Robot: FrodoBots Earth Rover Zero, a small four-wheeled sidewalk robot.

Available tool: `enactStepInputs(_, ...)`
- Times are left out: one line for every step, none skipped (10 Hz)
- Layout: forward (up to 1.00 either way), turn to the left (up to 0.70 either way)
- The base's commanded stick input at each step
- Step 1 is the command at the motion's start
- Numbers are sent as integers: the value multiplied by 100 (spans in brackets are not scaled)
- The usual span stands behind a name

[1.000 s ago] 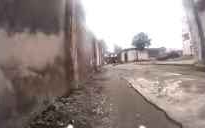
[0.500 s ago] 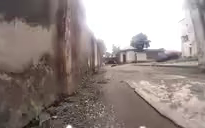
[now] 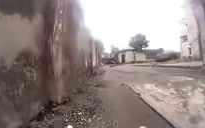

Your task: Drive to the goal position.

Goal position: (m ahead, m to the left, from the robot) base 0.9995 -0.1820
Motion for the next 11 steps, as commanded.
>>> enactStepInputs(70,0)
enactStepInputs(70,0)
enactStepInputs(70,0)
enactStepInputs(70,0)
enactStepInputs(70,0)
enactStepInputs(70,0)
enactStepInputs(70,0)
enactStepInputs(70,0)
enactStepInputs(70,0)
enactStepInputs(70,0)
enactStepInputs(70,0)
